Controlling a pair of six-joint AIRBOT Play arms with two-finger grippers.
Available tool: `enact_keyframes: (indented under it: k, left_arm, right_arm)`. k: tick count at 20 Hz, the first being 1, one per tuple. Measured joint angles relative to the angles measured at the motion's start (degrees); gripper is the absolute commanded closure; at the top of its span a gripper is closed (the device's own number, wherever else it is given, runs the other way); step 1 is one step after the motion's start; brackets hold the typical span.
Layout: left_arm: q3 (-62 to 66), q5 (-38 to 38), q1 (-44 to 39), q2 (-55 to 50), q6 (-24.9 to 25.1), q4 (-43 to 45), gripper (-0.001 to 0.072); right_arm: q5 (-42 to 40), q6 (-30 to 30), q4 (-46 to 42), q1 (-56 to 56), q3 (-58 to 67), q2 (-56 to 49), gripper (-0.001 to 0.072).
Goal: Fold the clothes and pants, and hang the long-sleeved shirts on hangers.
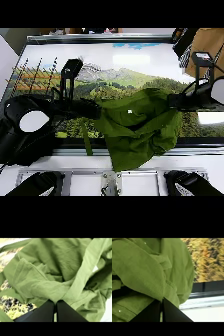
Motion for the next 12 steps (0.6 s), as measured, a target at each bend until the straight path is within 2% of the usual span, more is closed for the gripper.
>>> enact_keyframes:
  k: [4, 11, 12]
  left_arm:
    - [-4.46, 2.25, 3.26, -0.35, -0.44, -3.37, 0.0694]
    - [-6.21, 2.54, 3.89, -5.51, 1.14, -5.22, 0.0692]
    - [-6.25, 2.51, 3.91, -5.81, 1.57, -5.27, 0.0506]
  right_arm:
    - [-0.55, -3.41, 5.44, -4.42, -0.63, -1.92, 0.0700]
    - [-0.42, -4.61, 9.38, -6.05, -3.45, -2.51, 0.0700]
    - [-0.42, -4.63, 9.40, -6.10, -3.58, -2.51, 0.0700]
